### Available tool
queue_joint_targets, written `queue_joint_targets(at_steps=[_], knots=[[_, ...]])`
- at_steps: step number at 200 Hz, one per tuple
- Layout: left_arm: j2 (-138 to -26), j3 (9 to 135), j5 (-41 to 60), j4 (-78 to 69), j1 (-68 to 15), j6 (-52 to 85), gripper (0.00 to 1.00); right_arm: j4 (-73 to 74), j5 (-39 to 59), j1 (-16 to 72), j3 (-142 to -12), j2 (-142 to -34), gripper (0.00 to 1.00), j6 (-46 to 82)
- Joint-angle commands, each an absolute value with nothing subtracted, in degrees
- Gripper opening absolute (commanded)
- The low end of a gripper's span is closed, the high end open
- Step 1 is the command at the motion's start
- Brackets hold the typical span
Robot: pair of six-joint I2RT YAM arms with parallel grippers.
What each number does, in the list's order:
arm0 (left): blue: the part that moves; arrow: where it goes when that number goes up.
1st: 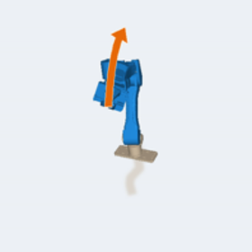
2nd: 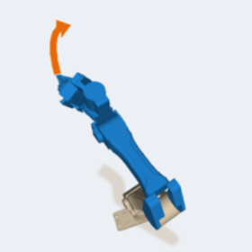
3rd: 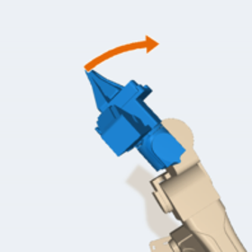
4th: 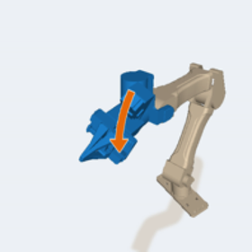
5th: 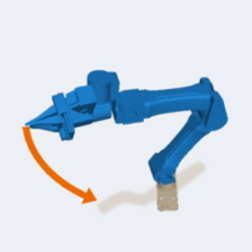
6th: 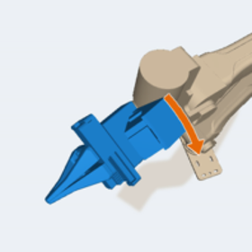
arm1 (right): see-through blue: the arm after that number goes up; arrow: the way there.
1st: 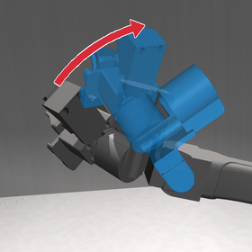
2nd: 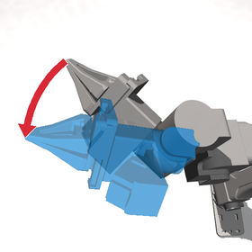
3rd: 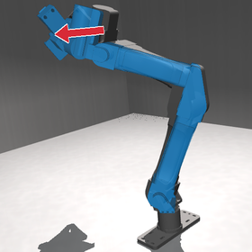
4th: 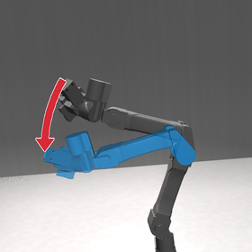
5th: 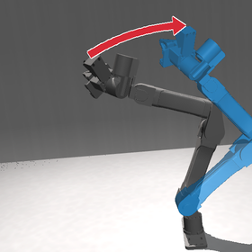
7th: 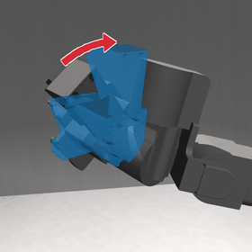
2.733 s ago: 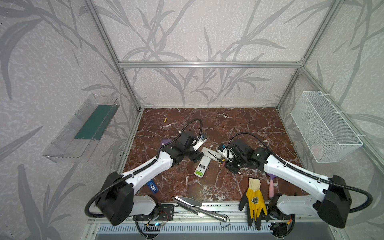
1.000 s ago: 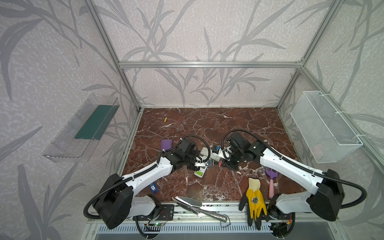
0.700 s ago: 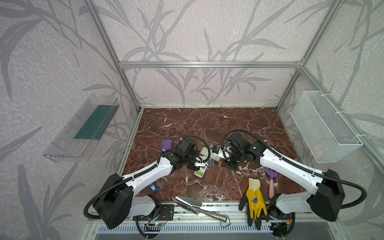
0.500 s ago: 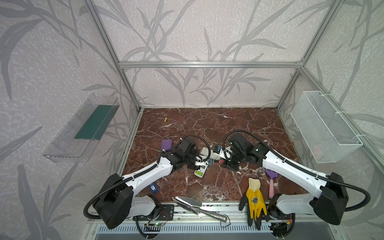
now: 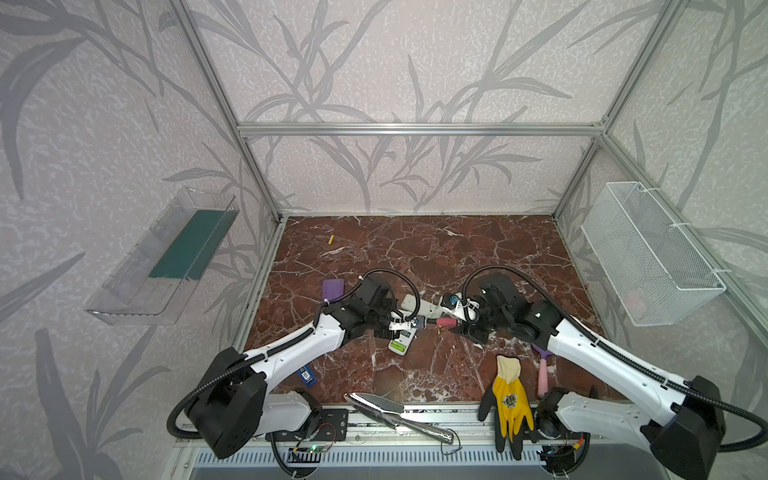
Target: Unload the batteries from the remote control
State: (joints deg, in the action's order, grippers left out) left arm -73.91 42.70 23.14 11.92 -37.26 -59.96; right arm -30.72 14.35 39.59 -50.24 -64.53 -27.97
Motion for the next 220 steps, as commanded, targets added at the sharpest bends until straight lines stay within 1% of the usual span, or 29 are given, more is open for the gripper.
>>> queue_joint_targets(at_steps=[1, 25, 57, 106, 141, 176, 199, 220], knots=[[-72.6, 42.3, 26.6, 10.7, -36.9, -59.3, 0.0, -30.1, 17.2, 38.7, -50.9, -64.5, 0.57, -29.0], [-72.6, 41.7, 27.9, 9.1, -36.8, -58.7, 0.0, -28.3, 19.7, 38.1, -50.2, -64.8, 0.57, -28.9], [-72.2, 41.5, 29.7, 8.3, -36.8, -58.1, 0.0, -27.7, 20.7, 37.7, -50.1, -65.9, 0.56, -28.6], [-71.5, 40.9, 30.4, 7.3, -36.7, -57.7, 0.0, -26.5, 22.7, 36.7, -49.5, -66.6, 0.51, -28.1], [-71.3, 40.7, 30.4, 7.1, -36.7, -57.4, 0.0, -25.9, 24.5, 36.1, -49.2, -66.6, 0.42, -27.7], [-70.9, 40.4, 30.4, 6.5, -36.7, -57.4, 0.0, -26.1, 25.3, 35.9, -49.2, -67.1, 0.37, -27.4], [-70.9, 40.4, 30.5, 6.4, -36.6, -57.3, 0.0, -26.1, 26.2, 35.8, -49.3, -67.2, 0.3, -27.4], [-70.8, 40.1, 30.5, 5.9, -36.6, -57.1, 0.0, -26.1, 26.9, 35.7, -49.4, -67.2, 0.17, -27.4]])
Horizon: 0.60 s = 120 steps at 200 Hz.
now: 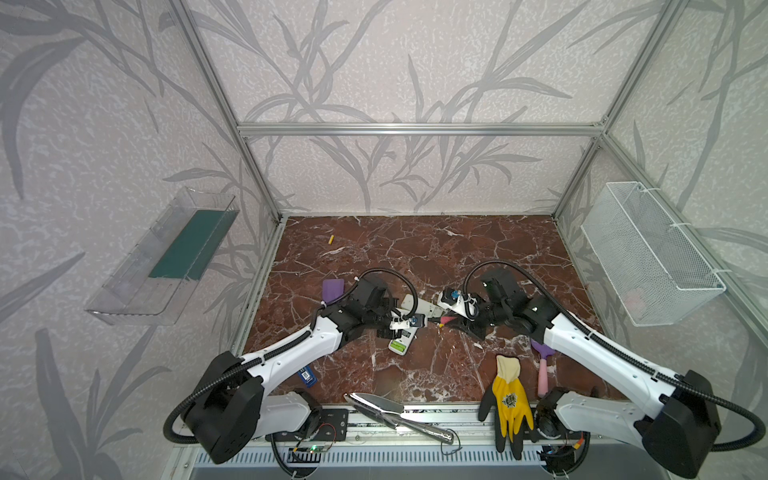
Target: Unload the batteries from the remote control
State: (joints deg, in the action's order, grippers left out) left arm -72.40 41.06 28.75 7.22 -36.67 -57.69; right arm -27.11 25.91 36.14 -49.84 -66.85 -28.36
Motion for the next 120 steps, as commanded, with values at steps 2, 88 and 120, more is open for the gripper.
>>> queue_joint_targets(at_steps=[2, 88, 120], knots=[[-70.9, 40.1, 30.4, 5.9, -36.7, -57.1, 0.0, -26.1, 26.9, 35.7, -49.4, -67.1, 0.16, -27.4], [-71.6, 43.0, 19.6, 5.3, -31.6, -39.3, 0.99, -25.6, 19.7, 35.7, -46.9, -63.2, 0.0, -28.0], [-73.5, 47.6, 14.1, 6.3, -26.7, -25.8, 0.99, -24.6, 17.8, 36.3, -45.7, -60.8, 0.0, -28.9]])
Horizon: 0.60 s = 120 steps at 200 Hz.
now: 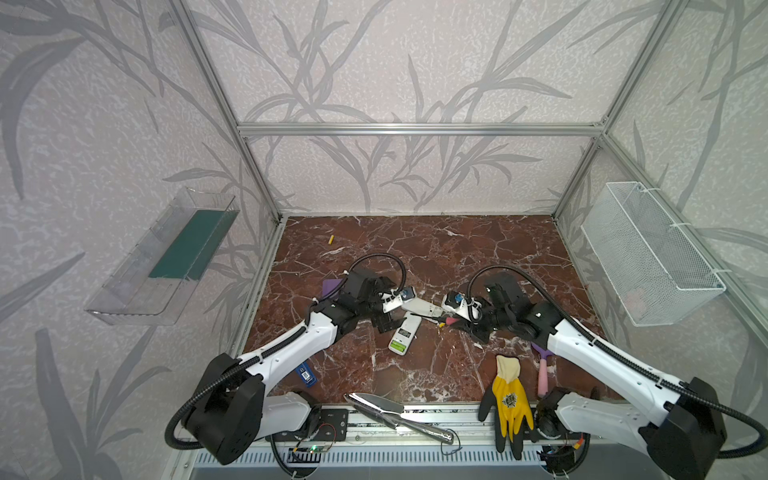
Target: Unload the batteries from the remote control
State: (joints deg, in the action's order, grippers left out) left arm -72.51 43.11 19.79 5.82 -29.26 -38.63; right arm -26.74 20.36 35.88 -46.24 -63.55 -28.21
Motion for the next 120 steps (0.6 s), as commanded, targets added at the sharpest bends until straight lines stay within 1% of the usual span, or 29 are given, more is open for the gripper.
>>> queue_joint_targets(at_steps=[1, 17, 46, 77, 101, 110, 120], knots=[[-73.6, 47.7, 13.8, 6.3, -26.6, -25.3, 0.99, -24.6, 17.8, 36.4, -45.6, -60.7, 0.0, -29.0], [-76.0, 51.6, 11.5, 8.5, -25.4, -18.1, 0.99, -24.0, 17.0, 37.2, -45.1, -59.6, 0.0, -29.5], [-83.1, 60.2, 12.3, 18.7, -25.0, -13.2, 0.99, -26.4, 14.1, 40.0, -46.2, -59.0, 0.0, -29.9], [-89.5, 66.2, 18.3, 27.7, -25.1, -13.5, 0.99, -32.7, 8.2, 45.4, -48.9, -60.1, 0.0, -29.3], [-94.3, 71.0, 21.9, 35.6, -25.5, -11.6, 0.99, -36.7, 5.8, 48.7, -50.6, -61.1, 0.0, -25.2], [-95.8, 72.2, 22.0, 37.9, -26.5, -11.5, 0.99, -37.7, 5.5, 49.9, -50.9, -61.4, 0.0, -23.6], [-97.0, 73.0, 20.1, 39.4, -28.3, -11.4, 0.99, -38.6, 4.9, 51.1, -51.3, -61.8, 0.0, -21.7]])
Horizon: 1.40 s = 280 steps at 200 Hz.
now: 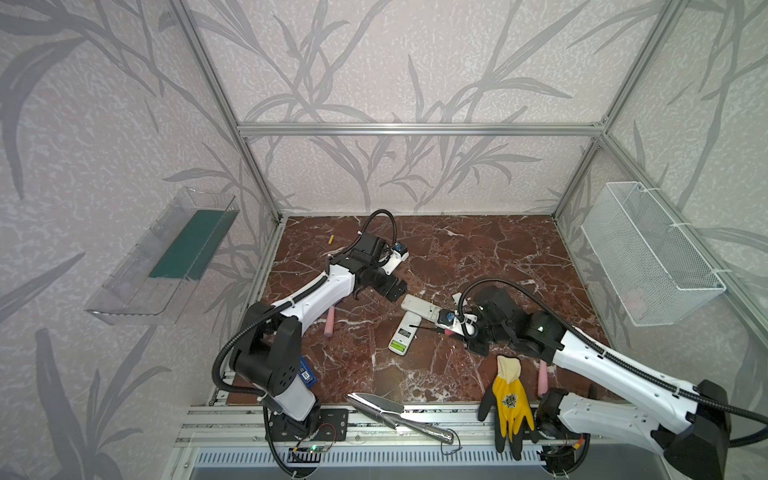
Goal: Unload the batteries from the remote control
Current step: 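Open the left gripper off the screwdriver and grasp the white remote's end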
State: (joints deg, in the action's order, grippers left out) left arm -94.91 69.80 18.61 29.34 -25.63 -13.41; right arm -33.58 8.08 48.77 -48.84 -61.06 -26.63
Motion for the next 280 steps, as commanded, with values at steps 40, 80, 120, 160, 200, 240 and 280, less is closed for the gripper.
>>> queue_joint_targets(at_steps=[40, 80, 120, 160, 200, 240, 280], knots=[[-102.3, 77.1, 11.9, 45.7, -36.4, -10.2, 0.99, -43.2, 4.2, 53.2, -53.8, -64.0, 0.0, -15.8], [-107.6, 79.9, 8.3, 49.3, -40.1, -8.3, 0.99, -45.4, 4.8, 53.8, -54.7, -64.3, 0.0, -13.3], [-110.7, 80.4, 4.4, 51.6, -40.9, -4.5, 0.98, -45.3, 5.9, 54.3, -55.0, -63.6, 0.0, -12.2], [-113.0, 81.1, 7.0, 50.7, -41.1, -0.8, 0.91, -45.3, 6.1, 55.2, -55.9, -65.0, 0.0, -12.3], [-116.0, 82.5, 8.9, 51.1, -42.3, 1.5, 0.83, -46.4, 5.4, 56.9, -57.8, -67.5, 0.0, -12.9], [-118.9, 83.6, 8.4, 52.8, -42.7, 3.9, 0.71, -47.6, 4.2, 58.3, -59.5, -70.6, 0.0, -13.5], [-121.0, 85.7, 7.1, 55.3, -43.4, 7.3, 0.47, -48.4, 1.0, 61.6, -61.5, -74.1, 0.0, -13.9]])
